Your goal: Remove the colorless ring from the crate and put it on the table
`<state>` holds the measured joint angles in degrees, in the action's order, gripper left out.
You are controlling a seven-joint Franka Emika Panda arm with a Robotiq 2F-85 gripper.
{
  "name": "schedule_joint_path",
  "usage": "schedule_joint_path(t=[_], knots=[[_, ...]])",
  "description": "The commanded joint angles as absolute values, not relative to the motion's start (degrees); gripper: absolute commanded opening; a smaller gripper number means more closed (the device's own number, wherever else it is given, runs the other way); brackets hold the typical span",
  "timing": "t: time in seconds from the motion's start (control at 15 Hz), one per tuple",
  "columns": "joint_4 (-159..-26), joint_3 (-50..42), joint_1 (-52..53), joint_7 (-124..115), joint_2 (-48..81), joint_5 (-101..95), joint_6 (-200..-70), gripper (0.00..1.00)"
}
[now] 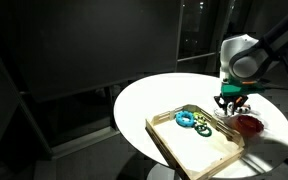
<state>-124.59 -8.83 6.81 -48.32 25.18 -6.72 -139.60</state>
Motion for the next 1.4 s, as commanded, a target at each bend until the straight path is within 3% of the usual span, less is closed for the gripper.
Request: schedule_joint_path(t=[0.0,0.07,0.47,1.33], knots=[[-124.9,-8.8,7.1,-48.6,24.8,-6.9,-139.6,0.57],[-124.9,-8.7,7.1,-48.6,24.8,-6.9,-139.5,0.58],[-125.3,-7.4,6.6,-46.1,23.0,-5.8,-138.1,0.99],[-125.0,1.1,6.0,-27.1,12.9,3.3,-125.3,1.00]])
